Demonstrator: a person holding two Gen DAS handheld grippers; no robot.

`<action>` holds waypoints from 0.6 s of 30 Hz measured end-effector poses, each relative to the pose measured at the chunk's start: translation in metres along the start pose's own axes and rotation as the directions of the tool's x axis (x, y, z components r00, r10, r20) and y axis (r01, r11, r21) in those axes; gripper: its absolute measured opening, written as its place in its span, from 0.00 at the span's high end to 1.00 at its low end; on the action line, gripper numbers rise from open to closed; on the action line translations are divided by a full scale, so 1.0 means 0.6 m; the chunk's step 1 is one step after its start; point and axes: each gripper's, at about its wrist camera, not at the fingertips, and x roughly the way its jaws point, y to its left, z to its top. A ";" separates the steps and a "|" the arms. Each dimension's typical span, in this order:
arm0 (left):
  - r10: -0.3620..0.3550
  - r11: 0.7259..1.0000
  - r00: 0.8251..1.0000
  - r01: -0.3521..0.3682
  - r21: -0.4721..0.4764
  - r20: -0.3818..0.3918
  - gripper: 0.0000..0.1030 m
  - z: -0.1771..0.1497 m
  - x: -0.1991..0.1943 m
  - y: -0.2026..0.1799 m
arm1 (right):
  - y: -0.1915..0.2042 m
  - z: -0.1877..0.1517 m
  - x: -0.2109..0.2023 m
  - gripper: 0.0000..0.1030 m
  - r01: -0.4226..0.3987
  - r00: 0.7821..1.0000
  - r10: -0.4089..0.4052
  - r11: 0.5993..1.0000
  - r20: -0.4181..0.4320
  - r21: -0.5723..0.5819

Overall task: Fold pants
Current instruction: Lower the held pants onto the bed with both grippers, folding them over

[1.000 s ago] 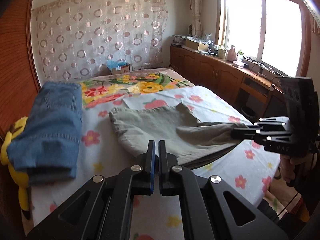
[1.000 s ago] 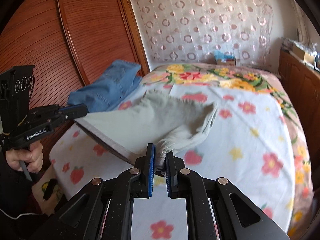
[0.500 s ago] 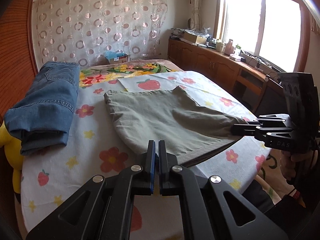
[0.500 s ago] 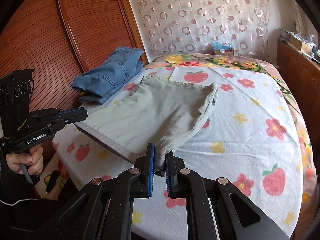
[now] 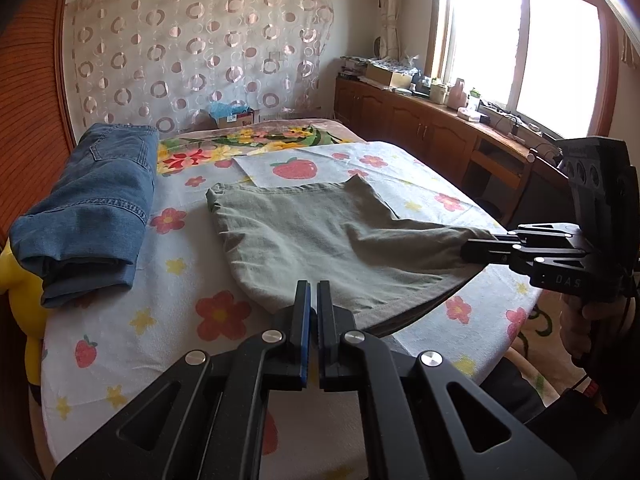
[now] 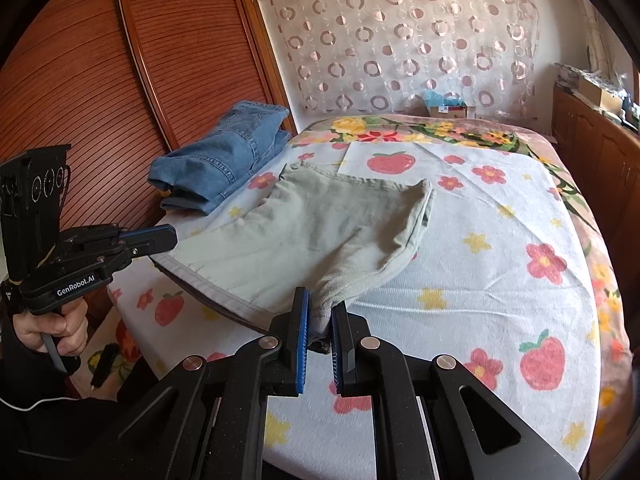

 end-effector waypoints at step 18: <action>0.063 0.998 0.998 -0.063 -0.003 0.010 0.96 0.116 0.096 0.053 | -0.041 0.088 0.089 0.91 0.055 0.997 -0.056 0.998 0.048 0.039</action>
